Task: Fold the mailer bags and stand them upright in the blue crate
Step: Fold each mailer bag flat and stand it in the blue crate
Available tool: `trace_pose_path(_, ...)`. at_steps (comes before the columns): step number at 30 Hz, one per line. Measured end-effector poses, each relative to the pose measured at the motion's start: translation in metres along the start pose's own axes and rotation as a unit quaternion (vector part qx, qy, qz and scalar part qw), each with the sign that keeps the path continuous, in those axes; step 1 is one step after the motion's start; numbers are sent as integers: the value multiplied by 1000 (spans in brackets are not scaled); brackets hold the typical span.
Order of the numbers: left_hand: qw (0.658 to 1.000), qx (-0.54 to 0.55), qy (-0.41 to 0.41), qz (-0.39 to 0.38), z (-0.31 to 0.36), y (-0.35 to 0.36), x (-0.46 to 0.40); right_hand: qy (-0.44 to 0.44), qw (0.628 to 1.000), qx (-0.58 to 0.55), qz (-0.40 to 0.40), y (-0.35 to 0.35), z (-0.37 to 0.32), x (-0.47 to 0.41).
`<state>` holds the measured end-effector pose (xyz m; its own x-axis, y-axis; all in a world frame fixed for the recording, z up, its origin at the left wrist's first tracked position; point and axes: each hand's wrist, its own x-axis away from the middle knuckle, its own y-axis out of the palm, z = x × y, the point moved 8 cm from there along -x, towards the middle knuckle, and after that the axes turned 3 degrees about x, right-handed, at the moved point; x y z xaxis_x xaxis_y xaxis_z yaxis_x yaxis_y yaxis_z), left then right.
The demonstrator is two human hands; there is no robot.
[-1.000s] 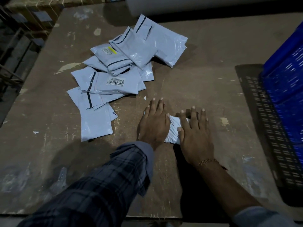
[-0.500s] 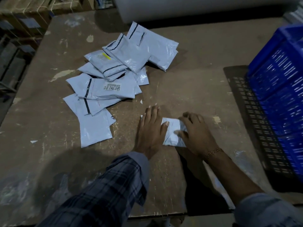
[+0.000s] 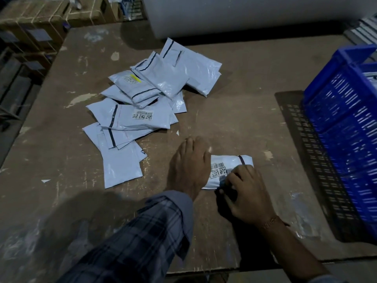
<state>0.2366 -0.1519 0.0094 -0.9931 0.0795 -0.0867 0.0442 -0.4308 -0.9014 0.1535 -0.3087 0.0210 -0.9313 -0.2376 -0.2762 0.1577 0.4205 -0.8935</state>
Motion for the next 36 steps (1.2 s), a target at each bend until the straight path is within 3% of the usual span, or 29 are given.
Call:
trace_pose_path(3,997,-62,-7,-36,-15,43,3,95,991,-87,47,-17,12,-4)
trace_pose_path(5,995,-92,6,-26,-16,49,3,143,988,-39,35,-8,28,-22)
trace_pose_path(10,987,-157,41,-13,-5,50,8,127,970,170,-117,55,50,-54)
trace_pose_path(16,976,-177,114,-54,1,64,-1,114,970,175,-124,60,47,-56)
trace_pose_path(19,974,-176,120,-81,-3,66,-18,114,978,145,-97,54,39,-38)
trace_pose_path(24,977,-181,101,-54,9,59,5,113,971,175,-114,56,45,-56)
trace_pose_path(28,965,-154,189,-100,6,56,13,97,980,147,-94,54,49,-48)
trace_pose_path(30,965,-87,217,-122,0,54,13,78,982,138,-105,54,50,-50)
trace_pose_path(33,976,73,135,-153,-8,45,16,82,987,88,-105,51,49,-54)
trace_pose_path(36,985,119,76,-102,-10,28,20,118,990,17,-81,45,54,-42)
